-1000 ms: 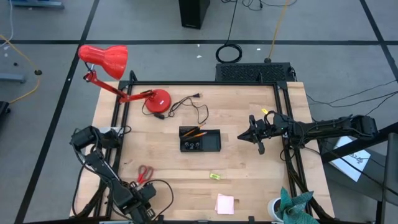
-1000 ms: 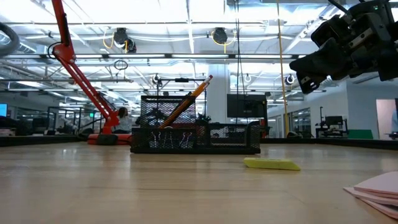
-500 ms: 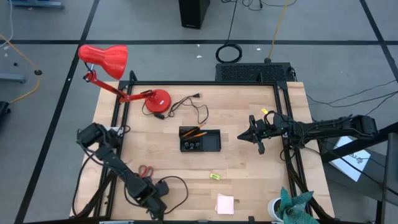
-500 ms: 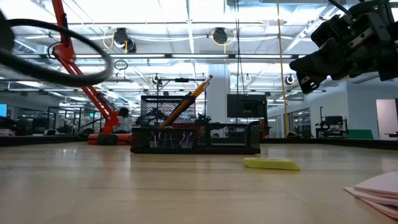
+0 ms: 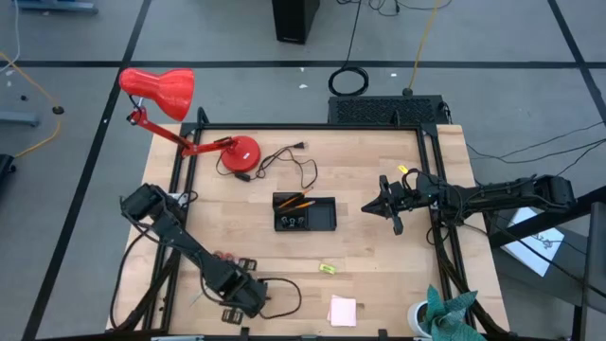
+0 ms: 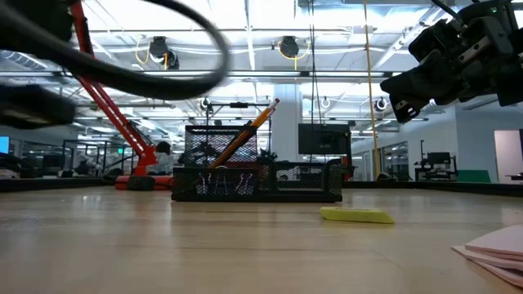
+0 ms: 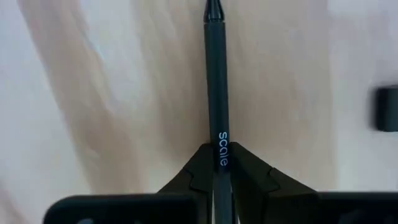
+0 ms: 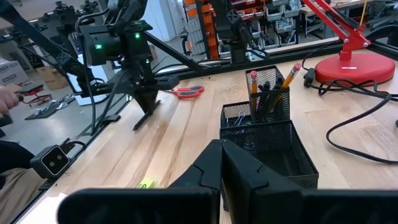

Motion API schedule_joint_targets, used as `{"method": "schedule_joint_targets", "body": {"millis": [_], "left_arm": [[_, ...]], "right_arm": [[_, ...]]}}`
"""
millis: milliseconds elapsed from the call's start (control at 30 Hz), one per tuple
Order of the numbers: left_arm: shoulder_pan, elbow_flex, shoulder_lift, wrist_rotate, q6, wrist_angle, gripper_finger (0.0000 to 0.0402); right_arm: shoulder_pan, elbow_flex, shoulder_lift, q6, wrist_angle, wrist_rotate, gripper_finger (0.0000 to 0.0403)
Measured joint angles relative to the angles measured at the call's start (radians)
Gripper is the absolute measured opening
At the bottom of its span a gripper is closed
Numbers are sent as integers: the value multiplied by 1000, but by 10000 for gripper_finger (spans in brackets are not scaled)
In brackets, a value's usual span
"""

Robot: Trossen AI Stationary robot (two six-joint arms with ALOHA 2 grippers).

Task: Pick and place office supplies into organizer
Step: Put the black pen into the desk organizer

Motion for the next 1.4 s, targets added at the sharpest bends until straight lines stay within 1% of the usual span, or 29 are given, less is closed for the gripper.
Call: {"method": "schedule_joint_targets", "body": {"millis": [33,100,167,300,367,433,533,733,833,900,1033,1100,1233,1300,1333,1400], "left_arm": [[18,-1,0,-13,46,1,47],[60,0,2,-78,124,7,59],[94,12,2,-116,185,7,71],[155,41,6,-126,312,14,85],[174,53,10,-159,376,22,87],[179,63,11,-167,466,17,87],[170,82,10,-166,674,-1,87],[156,93,9,-124,1021,-64,88],[151,93,8,-121,1132,-88,88],[150,93,8,-145,1154,-81,88],[151,93,7,-246,1154,-16,88],[146,98,6,-251,1155,21,88],[123,155,5,-273,1138,22,88],[115,190,4,-291,1073,21,88],[114,210,4,-301,1000,19,88],[113,254,4,-326,764,22,88]], "right_arm": [[0,0,0,0,0,0,4],[0,0,0,0,0,0,4],[0,0,0,0,0,0,4],[0,0,0,-3,0,1,4],[0,0,0,-3,0,0,4],[0,0,0,-4,-1,1,4],[0,0,0,-16,-8,1,4],[0,0,0,-19,-17,1,4],[0,0,0,-19,-16,8,4],[0,0,0,-19,-16,28,4],[-1,0,0,-19,-16,33,4],[0,0,0,-19,-16,33,4],[0,0,0,-19,-19,32,4],[0,0,0,-19,-23,32,4],[0,0,0,-19,-23,32,4],[0,0,0,-19,-23,32,4]]}}
